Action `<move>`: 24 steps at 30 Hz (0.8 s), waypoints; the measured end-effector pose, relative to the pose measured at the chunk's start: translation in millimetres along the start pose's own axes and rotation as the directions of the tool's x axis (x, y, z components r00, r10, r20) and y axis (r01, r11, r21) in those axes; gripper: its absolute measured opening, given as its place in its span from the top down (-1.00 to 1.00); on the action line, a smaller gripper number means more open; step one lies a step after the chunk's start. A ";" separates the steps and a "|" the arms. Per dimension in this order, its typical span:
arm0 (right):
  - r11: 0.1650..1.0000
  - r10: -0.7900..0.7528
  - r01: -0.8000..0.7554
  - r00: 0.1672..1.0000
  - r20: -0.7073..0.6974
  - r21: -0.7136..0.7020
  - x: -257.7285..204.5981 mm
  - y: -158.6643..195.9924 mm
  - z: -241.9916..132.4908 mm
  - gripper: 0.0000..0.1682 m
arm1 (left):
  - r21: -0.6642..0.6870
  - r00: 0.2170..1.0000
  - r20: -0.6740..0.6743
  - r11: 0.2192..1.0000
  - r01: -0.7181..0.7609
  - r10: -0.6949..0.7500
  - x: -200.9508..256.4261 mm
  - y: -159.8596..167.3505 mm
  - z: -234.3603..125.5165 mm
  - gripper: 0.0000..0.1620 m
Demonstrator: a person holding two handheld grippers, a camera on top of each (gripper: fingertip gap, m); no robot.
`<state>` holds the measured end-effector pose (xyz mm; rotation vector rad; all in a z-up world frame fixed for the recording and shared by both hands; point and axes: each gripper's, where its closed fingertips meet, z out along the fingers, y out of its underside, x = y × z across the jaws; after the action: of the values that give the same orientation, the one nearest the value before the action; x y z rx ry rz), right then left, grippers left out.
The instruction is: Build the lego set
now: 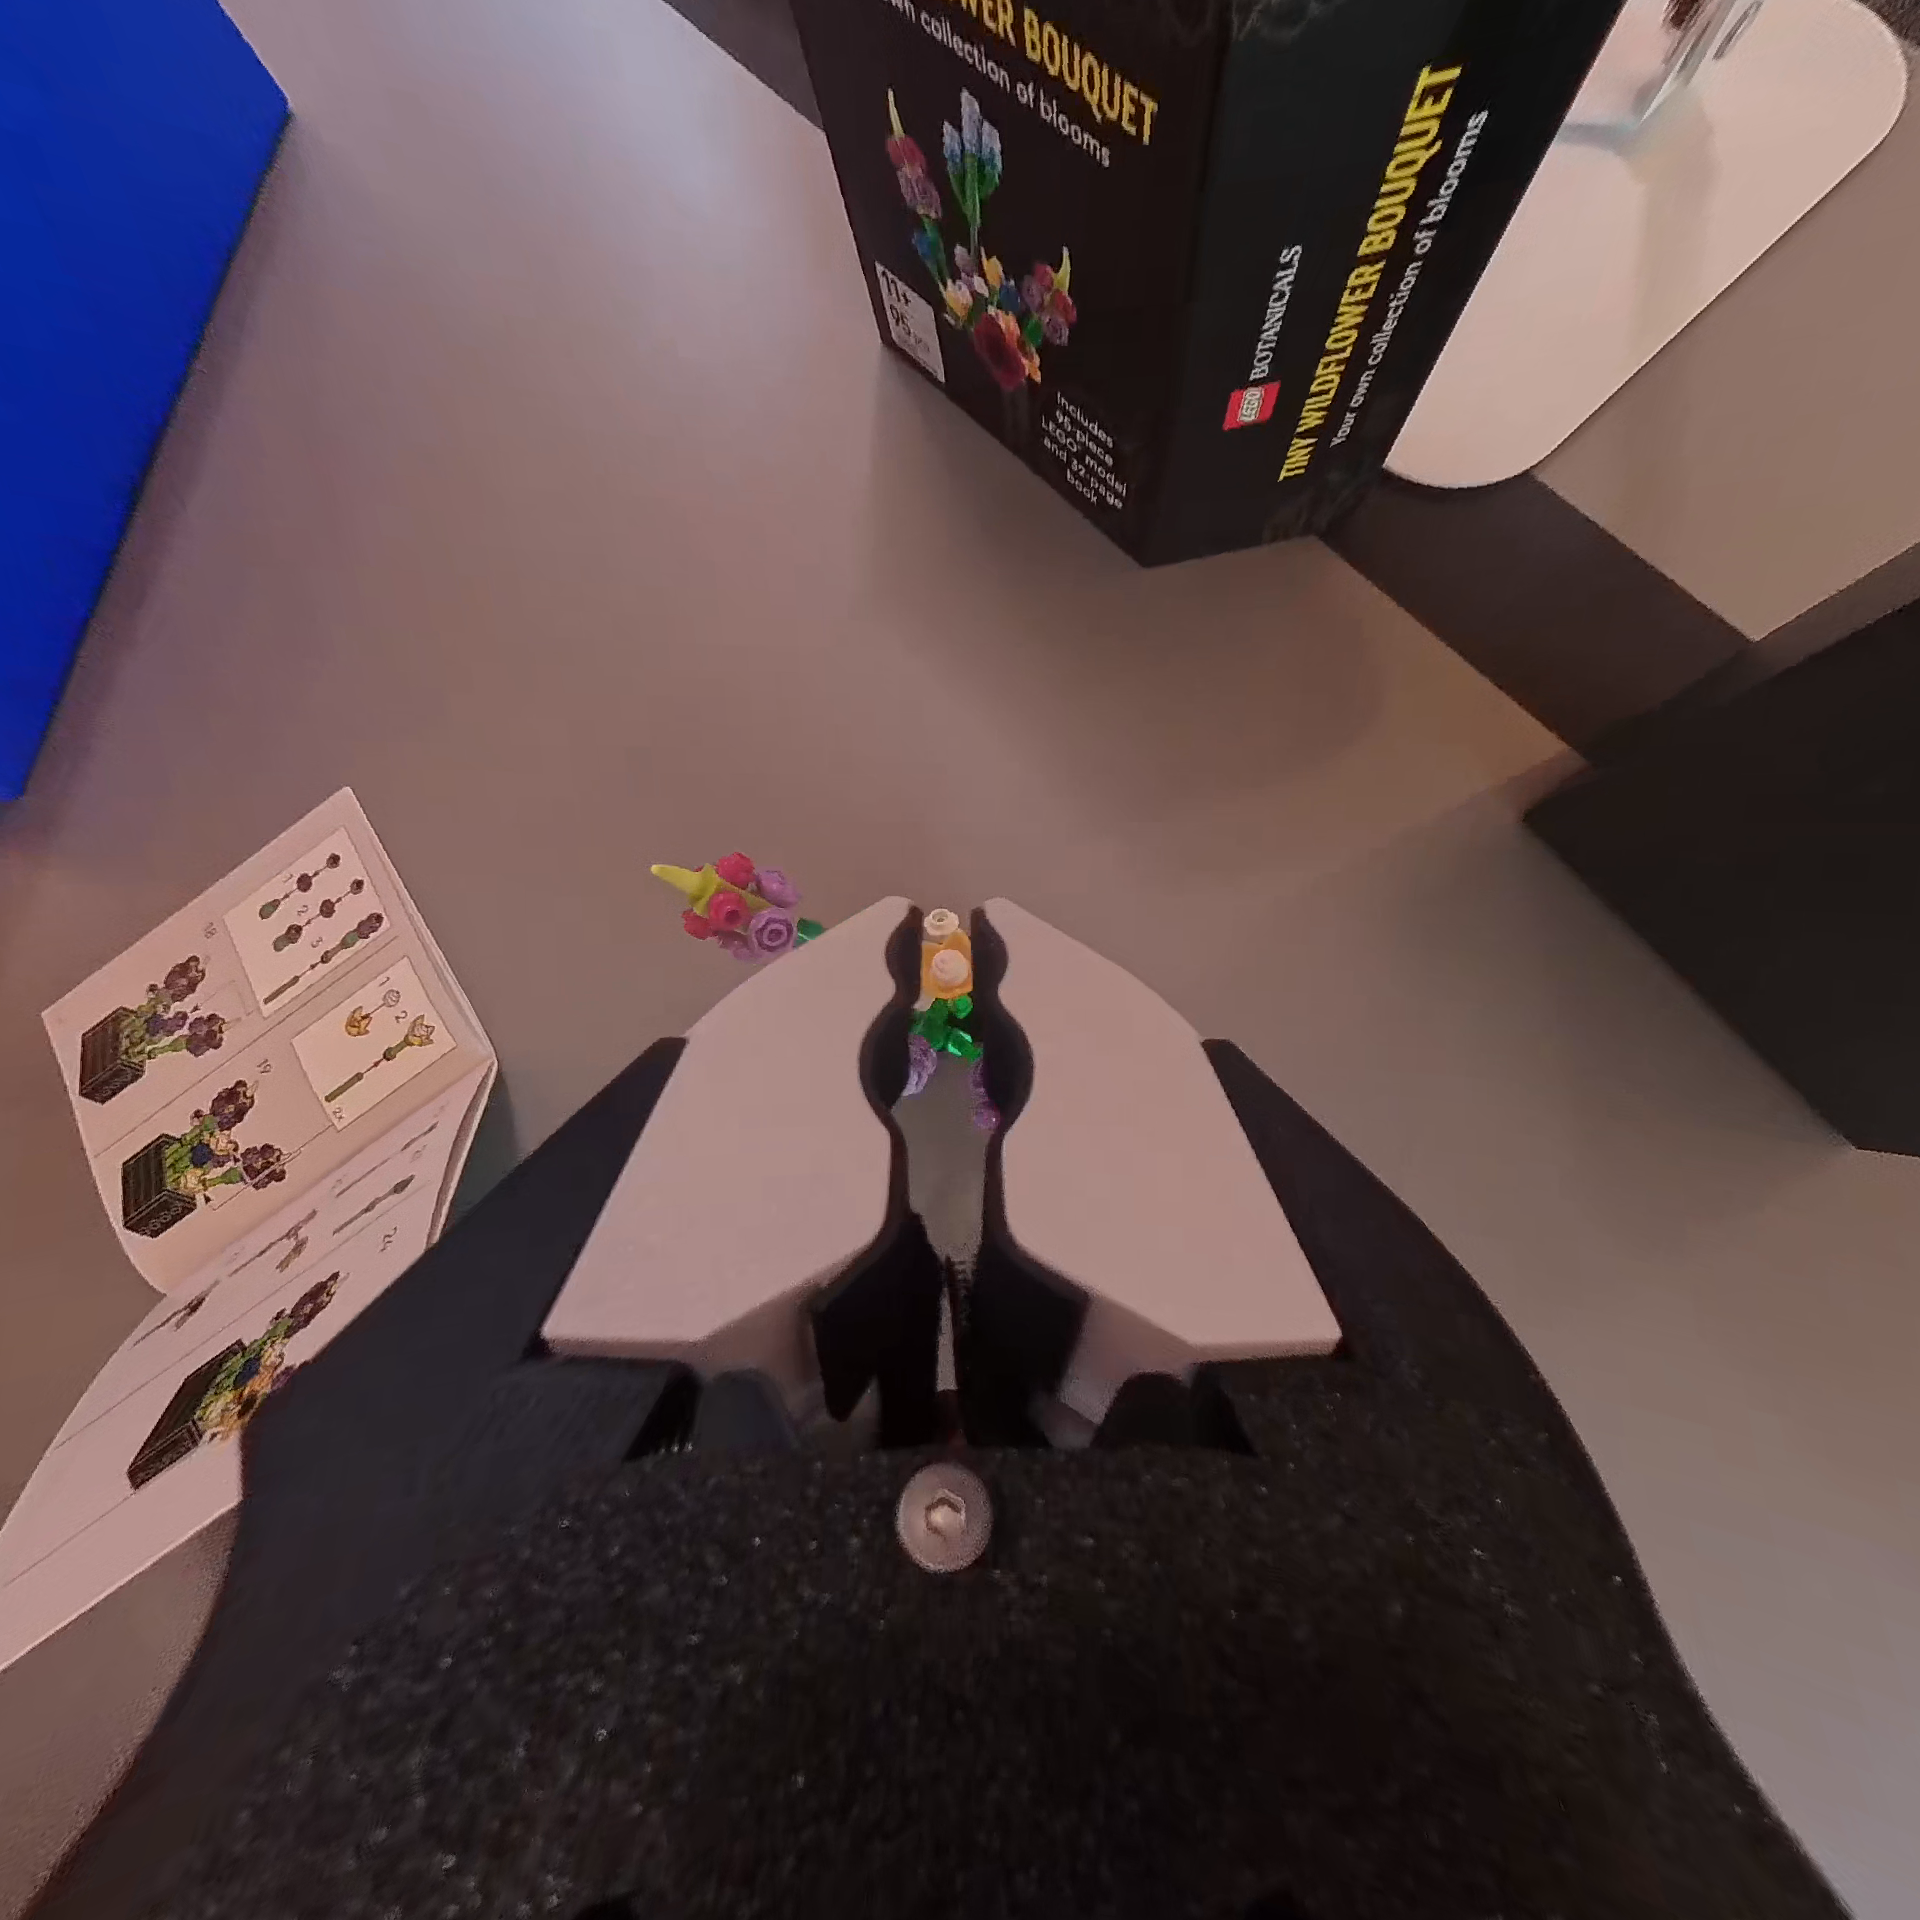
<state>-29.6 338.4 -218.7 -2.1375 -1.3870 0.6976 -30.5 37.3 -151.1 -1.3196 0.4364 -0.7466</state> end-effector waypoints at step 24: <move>0.918 -0.209 0.149 0.969 0.129 0.367 -101.9 -17.2 -78.8 0.44 | 0.003 1.000 0.006 1.000 0.028 -0.028 -1.8 -1.8 -1.3 0.59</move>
<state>-25.5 240.4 -133.5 -1.6794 -1.3965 0.9880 -33.1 37.5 -149.8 -1.3276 0.4125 -0.7657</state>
